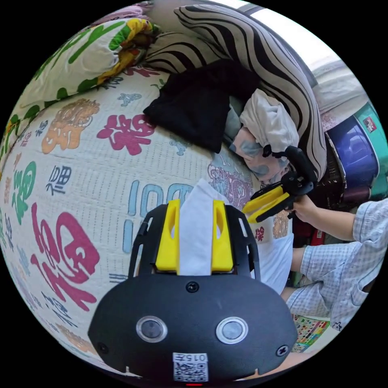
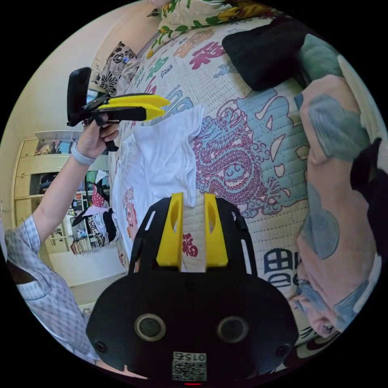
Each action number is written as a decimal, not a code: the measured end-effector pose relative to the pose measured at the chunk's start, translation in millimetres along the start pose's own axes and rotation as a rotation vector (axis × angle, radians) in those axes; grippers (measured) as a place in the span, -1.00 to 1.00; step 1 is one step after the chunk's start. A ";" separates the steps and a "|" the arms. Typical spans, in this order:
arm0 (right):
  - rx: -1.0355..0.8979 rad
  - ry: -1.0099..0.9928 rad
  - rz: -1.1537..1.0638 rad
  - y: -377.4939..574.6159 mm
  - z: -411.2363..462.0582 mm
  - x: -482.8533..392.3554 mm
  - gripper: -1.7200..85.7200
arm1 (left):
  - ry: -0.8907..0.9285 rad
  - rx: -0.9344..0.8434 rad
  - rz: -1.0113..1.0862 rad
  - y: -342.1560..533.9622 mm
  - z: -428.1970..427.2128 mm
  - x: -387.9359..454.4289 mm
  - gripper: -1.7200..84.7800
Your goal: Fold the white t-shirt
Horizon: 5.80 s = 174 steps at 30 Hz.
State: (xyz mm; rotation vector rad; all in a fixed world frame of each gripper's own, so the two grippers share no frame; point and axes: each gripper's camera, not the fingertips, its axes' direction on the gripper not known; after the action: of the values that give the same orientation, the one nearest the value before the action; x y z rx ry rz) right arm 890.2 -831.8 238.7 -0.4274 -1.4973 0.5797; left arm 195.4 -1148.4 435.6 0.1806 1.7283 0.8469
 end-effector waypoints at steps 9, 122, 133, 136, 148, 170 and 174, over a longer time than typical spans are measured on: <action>-0.034 -0.120 -0.090 20.2 6.4 48.9 -0.92 | -0.105 -0.140 0.049 -13.2 79.0 27.5 -0.93; 0.133 0.181 -0.468 157.6 206.0 -113.3 -0.96 | -0.174 0.591 -0.487 185.1 -29.7 64.1 -0.98; -0.181 0.288 -0.560 142.6 335.6 -157.6 -0.96 | -0.073 0.668 -0.897 344.9 -19.2 56.4 -0.78; -0.189 0.275 -0.524 126.1 342.7 -162.4 -0.96 | 0.002 0.659 -0.824 327.8 -18.4 48.1 -0.76; -0.242 0.281 -0.651 77.0 396.3 -217.5 -0.93 | -0.120 0.566 -0.819 386.1 -77.0 78.6 -0.97; -0.319 0.461 -0.595 -32.8 482.9 -258.0 -0.96 | -0.039 0.568 -0.892 511.2 -138.0 136.7 -0.97; -0.284 0.483 -0.644 -40.0 489.2 -304.6 -0.92 | -0.148 0.741 -1.122 598.2 -175.0 187.3 -0.92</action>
State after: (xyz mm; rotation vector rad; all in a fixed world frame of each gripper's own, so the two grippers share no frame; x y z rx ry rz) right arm 412.7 -1088.9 39.7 -0.2516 -1.1535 -0.2381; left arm -202.2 -692.4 675.5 -0.2325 1.5837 -0.6155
